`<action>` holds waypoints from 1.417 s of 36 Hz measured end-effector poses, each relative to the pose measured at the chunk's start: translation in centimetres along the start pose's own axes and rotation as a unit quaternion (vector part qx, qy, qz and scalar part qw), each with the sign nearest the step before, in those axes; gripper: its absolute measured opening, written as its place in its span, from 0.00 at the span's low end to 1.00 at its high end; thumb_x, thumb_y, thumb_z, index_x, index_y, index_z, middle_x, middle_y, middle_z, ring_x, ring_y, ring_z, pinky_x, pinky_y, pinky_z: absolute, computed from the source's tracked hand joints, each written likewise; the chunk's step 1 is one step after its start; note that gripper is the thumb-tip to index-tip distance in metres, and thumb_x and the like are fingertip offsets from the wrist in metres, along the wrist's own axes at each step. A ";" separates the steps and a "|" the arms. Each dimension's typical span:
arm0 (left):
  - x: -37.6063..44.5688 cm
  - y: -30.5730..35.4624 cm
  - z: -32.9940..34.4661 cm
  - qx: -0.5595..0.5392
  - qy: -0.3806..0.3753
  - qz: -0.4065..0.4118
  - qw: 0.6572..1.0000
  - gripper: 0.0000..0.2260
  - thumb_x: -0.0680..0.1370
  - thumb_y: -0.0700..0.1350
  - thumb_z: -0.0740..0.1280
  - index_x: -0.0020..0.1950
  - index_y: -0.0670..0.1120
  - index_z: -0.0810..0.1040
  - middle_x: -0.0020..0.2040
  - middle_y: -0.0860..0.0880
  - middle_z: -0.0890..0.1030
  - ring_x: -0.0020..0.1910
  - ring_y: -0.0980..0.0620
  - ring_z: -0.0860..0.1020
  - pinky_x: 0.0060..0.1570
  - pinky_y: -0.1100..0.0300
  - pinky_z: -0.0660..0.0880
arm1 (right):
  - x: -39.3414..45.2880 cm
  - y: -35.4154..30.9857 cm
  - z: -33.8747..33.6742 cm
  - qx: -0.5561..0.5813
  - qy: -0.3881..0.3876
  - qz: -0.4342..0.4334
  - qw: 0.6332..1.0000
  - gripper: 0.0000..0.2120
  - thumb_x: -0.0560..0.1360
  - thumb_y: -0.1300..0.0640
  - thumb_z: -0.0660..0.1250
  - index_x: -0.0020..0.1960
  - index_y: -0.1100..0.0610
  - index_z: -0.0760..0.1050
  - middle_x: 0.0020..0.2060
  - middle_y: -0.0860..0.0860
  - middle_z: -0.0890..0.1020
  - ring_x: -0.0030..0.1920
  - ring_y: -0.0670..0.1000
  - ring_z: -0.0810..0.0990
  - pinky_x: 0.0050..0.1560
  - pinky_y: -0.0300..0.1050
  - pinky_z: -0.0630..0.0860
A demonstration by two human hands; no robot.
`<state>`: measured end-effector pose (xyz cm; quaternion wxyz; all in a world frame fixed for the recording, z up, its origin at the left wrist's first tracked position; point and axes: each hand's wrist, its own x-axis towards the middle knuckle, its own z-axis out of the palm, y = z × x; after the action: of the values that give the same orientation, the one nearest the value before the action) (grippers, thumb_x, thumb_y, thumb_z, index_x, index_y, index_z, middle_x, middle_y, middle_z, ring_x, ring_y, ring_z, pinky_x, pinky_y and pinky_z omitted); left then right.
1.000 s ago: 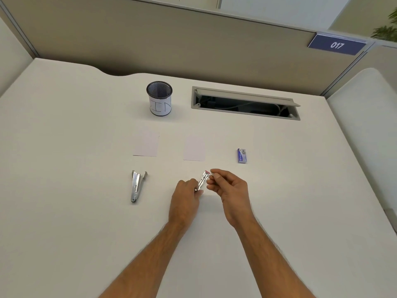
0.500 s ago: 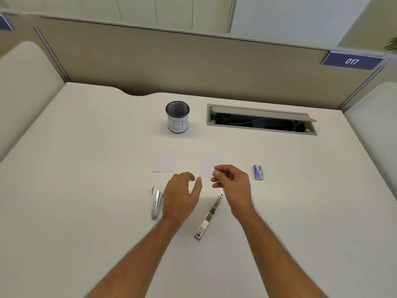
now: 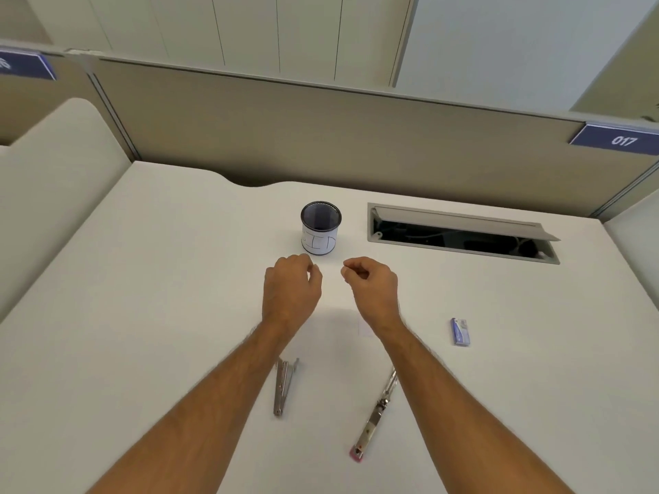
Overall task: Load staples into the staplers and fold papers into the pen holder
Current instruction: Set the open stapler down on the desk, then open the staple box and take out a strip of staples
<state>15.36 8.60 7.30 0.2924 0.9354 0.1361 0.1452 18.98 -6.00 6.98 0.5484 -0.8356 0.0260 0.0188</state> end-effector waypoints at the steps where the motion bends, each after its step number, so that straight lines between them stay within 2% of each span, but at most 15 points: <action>1: 0.6 -0.1 0.0 0.004 0.002 0.001 1.000 0.10 0.81 0.46 0.62 0.45 0.43 0.79 0.37 0.46 0.80 0.42 0.43 0.76 0.47 0.47 0.73 | 0.7 -0.3 0.3 -0.006 -0.003 -0.006 1.000 0.09 0.78 0.58 0.71 0.56 0.57 0.84 0.47 0.49 0.87 0.49 0.48 0.85 0.53 0.38 0.80; 4: 2.3 -0.4 0.2 0.015 0.005 0.002 1.000 0.10 0.81 0.46 0.62 0.45 0.43 0.79 0.38 0.46 0.81 0.42 0.43 0.76 0.47 0.47 0.73 | 3.0 -1.2 1.4 -0.024 -0.005 -0.036 0.999 0.09 0.78 0.58 0.71 0.56 0.58 0.85 0.49 0.50 0.86 0.49 0.48 0.84 0.55 0.41 0.79; 9: 4.7 -0.7 0.5 0.010 0.009 -0.006 1.000 0.10 0.81 0.46 0.62 0.46 0.43 0.80 0.40 0.46 0.82 0.43 0.44 0.77 0.48 0.47 0.74 | 7.3 -2.6 3.1 -0.074 0.009 -0.084 0.994 0.10 0.79 0.57 0.70 0.58 0.57 0.84 0.51 0.52 0.84 0.48 0.48 0.82 0.53 0.40 0.78; 11: 5.4 -0.8 0.7 0.007 0.009 -0.008 1.000 0.10 0.81 0.46 0.62 0.47 0.43 0.80 0.40 0.46 0.82 0.43 0.44 0.77 0.48 0.47 0.74 | 9.0 -2.9 3.9 -0.092 0.011 -0.092 0.991 0.10 0.80 0.57 0.69 0.58 0.57 0.84 0.51 0.54 0.83 0.49 0.50 0.82 0.56 0.44 0.79; 18: 6.0 -1.2 1.1 -0.009 0.008 -0.011 1.000 0.09 0.82 0.46 0.62 0.49 0.43 0.80 0.41 0.46 0.82 0.43 0.44 0.78 0.47 0.46 0.75 | 12.6 -3.2 5.6 -0.140 -0.003 -0.095 0.986 0.14 0.81 0.59 0.65 0.63 0.57 0.82 0.55 0.55 0.82 0.54 0.54 0.82 0.60 0.49 0.79; 21: 5.8 -1.4 1.2 -0.028 0.008 -0.019 0.999 0.08 0.82 0.45 0.63 0.51 0.43 0.80 0.42 0.47 0.82 0.44 0.45 0.78 0.47 0.46 0.75 | 13.0 -2.9 5.7 -0.149 0.005 -0.095 0.984 0.14 0.80 0.60 0.65 0.64 0.57 0.81 0.54 0.55 0.83 0.53 0.54 0.82 0.59 0.51 0.80; 24: 5.6 -1.8 1.4 -0.034 0.007 -0.027 0.999 0.08 0.81 0.45 0.63 0.50 0.43 0.79 0.41 0.46 0.82 0.44 0.44 0.77 0.47 0.45 0.75 | 12.5 -2.2 5.1 -0.135 0.029 -0.086 0.987 0.12 0.80 0.60 0.66 0.61 0.57 0.82 0.51 0.55 0.84 0.50 0.53 0.82 0.55 0.48 0.80; 27: 5.1 -1.8 1.7 -0.036 -0.002 -0.034 0.999 0.07 0.81 0.44 0.63 0.49 0.43 0.79 0.40 0.45 0.81 0.43 0.43 0.77 0.46 0.44 0.76 | 11.3 -1.1 4.1 -0.114 0.047 -0.072 0.990 0.09 0.80 0.61 0.66 0.58 0.59 0.83 0.51 0.54 0.83 0.49 0.52 0.81 0.52 0.42 0.77; 31: 3.9 -0.9 2.2 -0.044 -0.014 -0.031 0.998 0.07 0.81 0.44 0.63 0.50 0.43 0.80 0.41 0.45 0.81 0.43 0.42 0.78 0.47 0.44 0.76 | 8.9 0.9 2.0 -0.102 0.070 -0.056 0.991 0.06 0.80 0.61 0.66 0.53 0.58 0.82 0.48 0.52 0.82 0.47 0.49 0.80 0.50 0.39 0.76; 38: 0.7 1.5 3.1 -0.078 -0.060 -0.037 0.994 0.07 0.80 0.45 0.63 0.48 0.45 0.79 0.42 0.48 0.83 0.43 0.45 0.80 0.46 0.45 0.78 | 3.6 6.6 -4.6 -0.152 0.123 -0.010 0.981 0.07 0.80 0.61 0.65 0.53 0.58 0.82 0.49 0.53 0.82 0.49 0.52 0.80 0.50 0.42 0.74; 40: -0.5 2.2 3.4 -0.078 -0.070 -0.031 0.994 0.06 0.80 0.45 0.63 0.48 0.45 0.79 0.43 0.49 0.83 0.43 0.45 0.80 0.46 0.46 0.78 | 2.3 8.1 -6.4 -0.188 0.147 0.005 0.971 0.06 0.79 0.60 0.67 0.53 0.58 0.82 0.50 0.54 0.81 0.52 0.55 0.80 0.51 0.46 0.75; 45: -3.2 4.4 4.4 -0.067 -0.088 -0.010 0.994 0.07 0.80 0.45 0.63 0.49 0.45 0.79 0.42 0.49 0.84 0.42 0.46 0.80 0.45 0.48 0.78 | -0.2 10.9 -10.0 -0.305 0.155 0.114 0.933 0.15 0.76 0.57 0.70 0.62 0.58 0.76 0.60 0.58 0.75 0.61 0.59 0.72 0.52 0.54 0.78; 47: -4.2 5.3 4.9 -0.064 -0.090 -0.002 0.994 0.07 0.80 0.46 0.63 0.49 0.46 0.79 0.42 0.49 0.84 0.42 0.45 0.80 0.45 0.47 0.78 | -0.9 11.9 -11.1 -0.337 0.148 0.147 0.918 0.20 0.76 0.55 0.70 0.65 0.59 0.71 0.61 0.60 0.73 0.62 0.61 0.70 0.53 0.55 0.77; 51: -5.8 6.7 5.5 -0.066 -0.094 -0.002 0.993 0.07 0.80 0.46 0.62 0.49 0.46 0.79 0.42 0.49 0.84 0.42 0.46 0.79 0.44 0.48 0.78 | -1.6 13.3 -12.2 -0.373 0.139 0.207 0.894 0.21 0.78 0.51 0.66 0.64 0.61 0.66 0.60 0.62 0.72 0.62 0.62 0.71 0.53 0.56 0.77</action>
<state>13.10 -1.49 5.74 0.3651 0.9233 0.1001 0.0648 16.59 -22.49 -0.28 0.1714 -0.9486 0.2650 0.0240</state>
